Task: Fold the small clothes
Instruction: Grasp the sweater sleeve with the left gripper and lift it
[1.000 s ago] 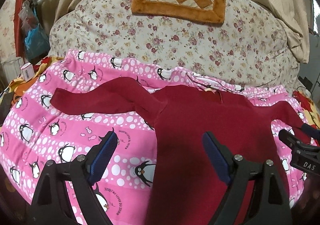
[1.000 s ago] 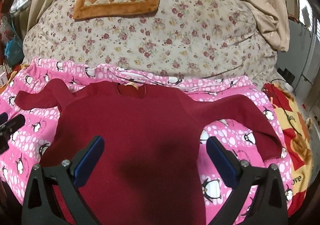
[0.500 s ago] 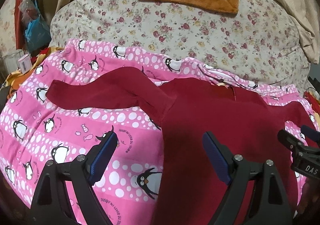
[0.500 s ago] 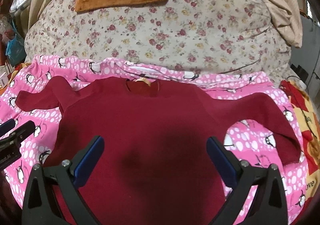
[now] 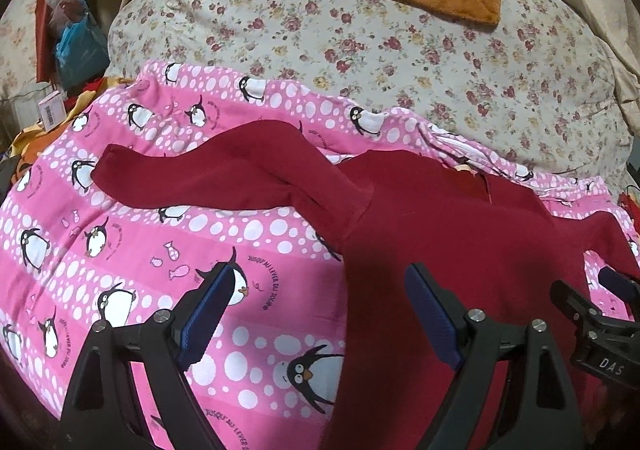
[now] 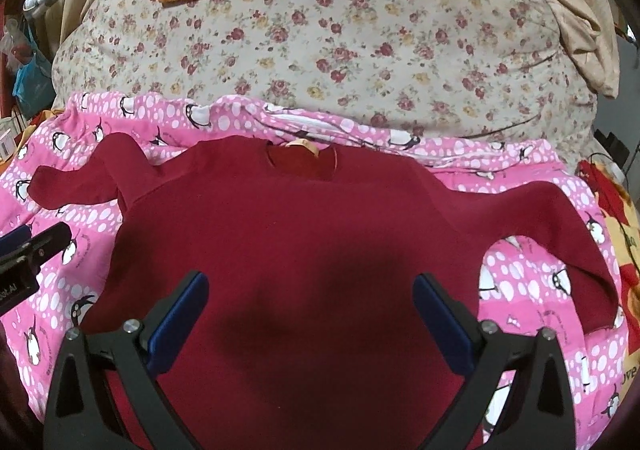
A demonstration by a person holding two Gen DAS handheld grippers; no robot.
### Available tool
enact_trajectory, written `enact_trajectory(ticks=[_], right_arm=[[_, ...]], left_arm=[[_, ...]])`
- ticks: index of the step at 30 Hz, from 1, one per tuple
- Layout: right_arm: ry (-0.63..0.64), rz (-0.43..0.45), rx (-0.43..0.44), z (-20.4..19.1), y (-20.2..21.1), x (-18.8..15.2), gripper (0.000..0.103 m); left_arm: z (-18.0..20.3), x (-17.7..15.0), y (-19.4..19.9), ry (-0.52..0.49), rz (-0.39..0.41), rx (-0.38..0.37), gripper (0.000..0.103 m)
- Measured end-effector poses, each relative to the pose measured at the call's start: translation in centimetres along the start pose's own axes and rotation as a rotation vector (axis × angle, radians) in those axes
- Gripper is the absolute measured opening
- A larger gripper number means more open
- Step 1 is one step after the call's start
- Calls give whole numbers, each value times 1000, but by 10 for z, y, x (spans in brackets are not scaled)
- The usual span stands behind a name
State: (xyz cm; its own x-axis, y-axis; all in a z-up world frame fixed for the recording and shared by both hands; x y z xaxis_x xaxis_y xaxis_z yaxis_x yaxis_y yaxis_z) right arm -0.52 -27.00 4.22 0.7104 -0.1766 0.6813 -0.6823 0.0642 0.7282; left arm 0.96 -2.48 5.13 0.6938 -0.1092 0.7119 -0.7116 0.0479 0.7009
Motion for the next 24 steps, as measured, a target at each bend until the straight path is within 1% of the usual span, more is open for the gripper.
enact_trajectory(ticks=[4, 7, 10, 13, 16, 19, 21, 23, 24], right_arm=[[9, 4, 6, -4, -3, -1, 103], [16, 4, 23, -9, -4, -3, 102], [22, 8, 43, -14, -6, -5, 101], [40, -1, 57, -19, -8, -7, 101], [48, -9, 64, -21, -11, -8, 101], [43, -24, 86, -21, -14, -9, 101], [33, -32, 101, -21, -17, -9, 101], [30, -38, 109, -21, -20, -10, 101], [29, -42, 111, -21, -22, -10, 101]], left_arm=[[-12, -2, -6, 10, -11, 15, 67], [-39, -4, -15, 72, -35, 31, 63], [-77, -4, -31, 150, -81, 63, 60], [-121, 0, -47, 211, -101, 148, 56], [-166, 5, -59, 286, -102, 231, 56], [-212, 10, -75, 352, -108, 320, 52], [-236, 8, -89, 392, -126, 356, 48], [-255, 5, -103, 430, -145, 366, 39], [-261, 2, -110, 448, -155, 369, 37]])
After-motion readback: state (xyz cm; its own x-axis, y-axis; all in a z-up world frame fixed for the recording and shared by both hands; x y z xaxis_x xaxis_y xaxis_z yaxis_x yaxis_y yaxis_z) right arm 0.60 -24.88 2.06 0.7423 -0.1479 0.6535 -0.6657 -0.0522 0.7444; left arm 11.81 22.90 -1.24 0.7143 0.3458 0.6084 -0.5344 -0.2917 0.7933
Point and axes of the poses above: each gripper's, at about its wrist camera, not at the fingertips, and y roughly against the way its jaws point, z to its right, x to its top, the point moved 5 cm from there along -y, roughly the way its jaws point, and after that the axes turned 9 degrees about -y, right-handed, at the moved point
